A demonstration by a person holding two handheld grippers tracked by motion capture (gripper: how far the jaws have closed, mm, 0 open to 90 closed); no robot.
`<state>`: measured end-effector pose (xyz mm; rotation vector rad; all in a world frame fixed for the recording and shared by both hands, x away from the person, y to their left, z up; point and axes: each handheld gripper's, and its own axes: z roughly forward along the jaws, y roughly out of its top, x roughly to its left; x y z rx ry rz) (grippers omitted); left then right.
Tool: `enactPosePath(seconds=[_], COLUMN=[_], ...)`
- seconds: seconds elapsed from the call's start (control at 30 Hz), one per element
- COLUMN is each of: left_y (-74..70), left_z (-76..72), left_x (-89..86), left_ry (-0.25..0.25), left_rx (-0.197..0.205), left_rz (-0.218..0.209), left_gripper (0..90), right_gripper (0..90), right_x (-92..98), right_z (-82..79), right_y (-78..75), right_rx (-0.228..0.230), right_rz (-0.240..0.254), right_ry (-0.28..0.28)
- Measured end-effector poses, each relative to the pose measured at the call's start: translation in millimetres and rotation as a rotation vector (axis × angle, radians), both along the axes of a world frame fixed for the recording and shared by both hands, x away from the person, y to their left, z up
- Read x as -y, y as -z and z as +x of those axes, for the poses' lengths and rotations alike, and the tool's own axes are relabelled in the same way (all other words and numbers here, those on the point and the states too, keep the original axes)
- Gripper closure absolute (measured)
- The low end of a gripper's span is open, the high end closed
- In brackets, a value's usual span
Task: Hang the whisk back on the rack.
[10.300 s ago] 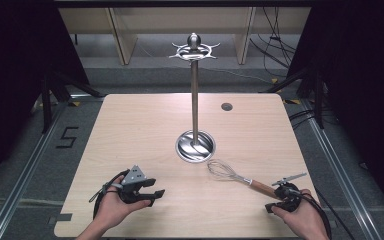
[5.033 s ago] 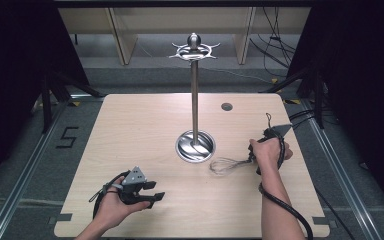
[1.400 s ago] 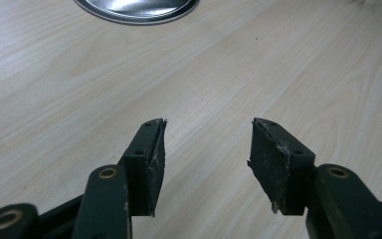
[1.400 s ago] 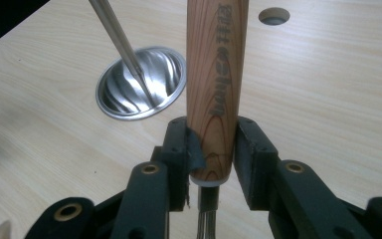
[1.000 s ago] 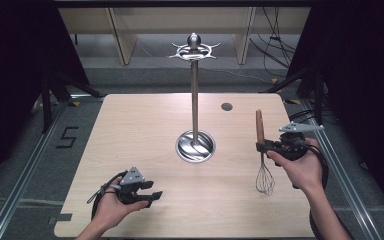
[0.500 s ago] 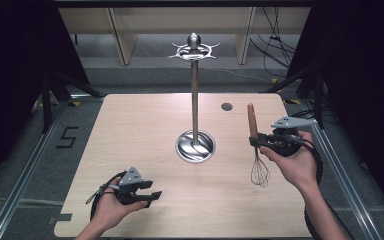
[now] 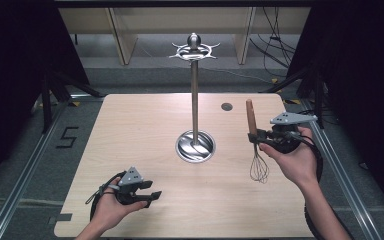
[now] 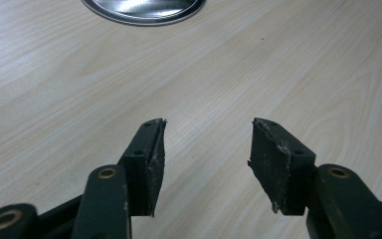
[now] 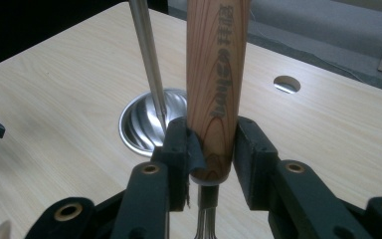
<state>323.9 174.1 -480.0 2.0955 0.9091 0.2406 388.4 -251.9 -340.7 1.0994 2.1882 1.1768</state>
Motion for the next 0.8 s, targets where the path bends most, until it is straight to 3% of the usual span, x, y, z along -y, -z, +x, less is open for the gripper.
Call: enactPosePath(seconds=[0.1,0.13,0.27,0.33,0.4,0.53,0.57,0.6,0.63,0.8], left_y=[0.1,0.0,0.0,0.0,-0.2,-0.4,-0.4,-0.4,-0.4,-0.3], left_z=[0.0,-0.2,-0.3,-0.1,-0.1,-0.4,-0.4,-0.3,-0.1,0.0], left_x=[-0.1,-0.1,0.1,0.0,-0.1,-0.2,-0.2,-0.2,-0.3,-0.5], left_ry=[-0.002,0.004,0.0,-0.002,0.001,0.001,0.001,0.001,-0.001,-0.003], left_rx=[-0.001,-0.003,-0.004,-0.001,-0.002,-0.002,-0.002,-0.002,0.0,0.0], left_rz=[-0.001,-0.004,-0.006,-0.001,-0.003,-0.007,-0.007,-0.008,-0.005,-0.002], left_gripper=[46.8,46.8,46.8,46.7,46.7,46.7,46.7,46.7,46.7,46.6], right_gripper=[70.1,70.1,70.1,70.1,70.1,70.1,70.1,70.1,70.1,70.1], right_x=[-0.9,-3.3,-5.7,-5.6,-5.5,-8.4,-7.9,-8.9,-9.7,-11.4], right_z=[0.3,-1.7,0.7,0.4,1.5,0.9,2.2,1.7,3.5,2.8], right_y=[-2.9,-4.0,-3.5,-6.3,-8.0,-11.5,-11.7,-12.4,-12.6,-15.8], right_rx=[-0.02,-0.053,-0.008,-0.027,-0.01,-0.023,-0.003,-0.013,0.019,-0.002], right_rz=[-0.002,0.019,0.015,0.001,-0.011,0.002,-0.009,0.0,-0.003,-0.001], right_ry=[-0.01,0.008,0.006,-0.003,-0.013,-0.01,-0.018,-0.013,-0.018,-0.015])
